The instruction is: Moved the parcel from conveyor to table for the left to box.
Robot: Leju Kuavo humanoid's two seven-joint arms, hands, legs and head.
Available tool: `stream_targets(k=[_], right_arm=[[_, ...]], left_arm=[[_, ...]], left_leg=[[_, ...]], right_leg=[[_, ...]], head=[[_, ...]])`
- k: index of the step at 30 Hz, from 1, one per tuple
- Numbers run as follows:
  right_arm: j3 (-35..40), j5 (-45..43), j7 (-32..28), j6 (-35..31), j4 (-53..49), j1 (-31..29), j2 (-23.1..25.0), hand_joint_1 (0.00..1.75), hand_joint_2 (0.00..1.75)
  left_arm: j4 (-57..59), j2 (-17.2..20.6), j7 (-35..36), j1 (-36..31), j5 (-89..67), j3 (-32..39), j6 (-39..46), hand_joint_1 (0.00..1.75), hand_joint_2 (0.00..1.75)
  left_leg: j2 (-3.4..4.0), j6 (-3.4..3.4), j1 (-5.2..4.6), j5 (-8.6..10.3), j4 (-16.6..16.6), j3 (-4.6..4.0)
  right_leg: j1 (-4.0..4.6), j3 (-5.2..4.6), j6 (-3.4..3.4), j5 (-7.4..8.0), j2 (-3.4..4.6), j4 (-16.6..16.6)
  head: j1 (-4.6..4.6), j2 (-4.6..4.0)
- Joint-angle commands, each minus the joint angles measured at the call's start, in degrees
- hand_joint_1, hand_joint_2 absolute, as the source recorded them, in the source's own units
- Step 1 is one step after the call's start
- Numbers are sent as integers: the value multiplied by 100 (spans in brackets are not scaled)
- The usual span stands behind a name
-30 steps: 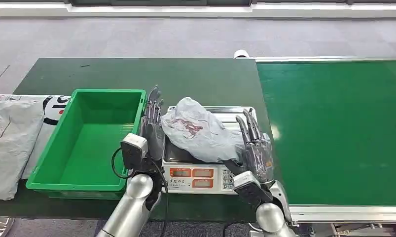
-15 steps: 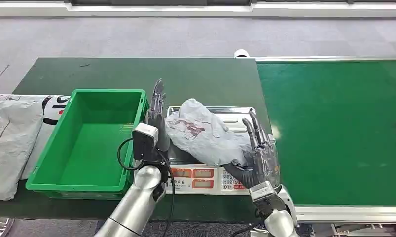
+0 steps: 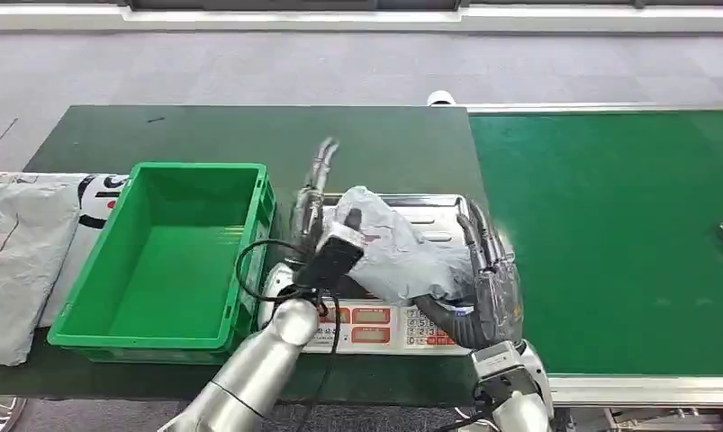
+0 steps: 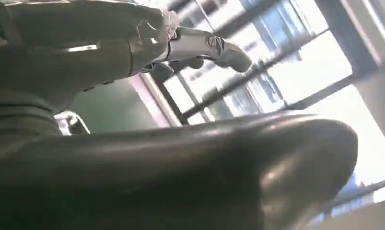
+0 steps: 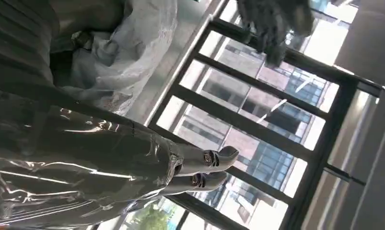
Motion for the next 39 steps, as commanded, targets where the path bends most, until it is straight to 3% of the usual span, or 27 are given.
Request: stream_targets(k=[1, 11, 14, 17, 19, 20, 25, 26, 39], right_arm=[[-85, -303, 86, 335, 411, -978, -84, 0, 175], [-176, -210, 133, 292, 399, -929, -58, 0, 175], [-236, 536, 428, -392, 324, -780, -44, 0, 175], [-410, -253, 304, 13, 277, -674, -95, 0, 175], [-578, -301, 280, -36, 331, -667, -47, 0, 175], [-626, -307, 286, -36, 379, -643, -48, 0, 175], [-772, -332, 296, -37, 707, -668, -83, 0, 175], [-767, -329, 305, -35, 700, -679, -67, 0, 175], [-938, -123, 352, -165, 277, -457, -85, 0, 175]], left_arm=[[1798, -24, 327, -863, -574, -806, -605, 0, 0], [1727, -24, 141, -792, -206, -812, -893, 0, 0], [1608, -24, -144, -600, 465, -645, -1189, 0, 0], [1150, -14, -679, -160, 980, -206, -1096, 0, 0], [645, 29, -858, 86, 1147, 7, -1062, 0, 0], [320, 25, -1014, 209, 1320, 160, -1006, 0, 175], [-178, 89, -1368, 351, 2186, 357, -1583, 0, 175], [-174, 83, -1369, 348, 2186, 348, -1588, 0, 0], [-63, 90, -1361, 322, 1959, 145, -1530, 0, 0]], left_leg=[[15, -4, 1, 4, -9, 13], [8, -5, 2, 2, -6, 15], [12, -5, 0, 3, -12, 20], [9, -6, 4, 4, -22, 32], [14, -5, 0, 4, -26, 34], [18, -4, -2, 0, -14, 21], [16, -6, 3, 3, -19, 23], [16, -5, 0, 1, -10, 15], [5, -4, -2, 1, -13, 17]], right_leg=[[3, 12, -2, 9, 1, -11], [5, 14, -3, 3, -5, -9], [4, 19, -3, 4, -3, -14], [8, 34, -4, 6, -8, -27], [3, 33, -3, 7, -4, -27], [1, 18, -3, 4, 5, -14], [6, 23, -5, 8, 1, -22], [3, 14, -4, 6, 4, -12], [1, 18, -3, 3, -6, -13]], head=[[0, 0], [0, 0], [0, 2], [0, 0], [0, 0], [0, 0], [0, 0], [0, 0], [0, 0]])
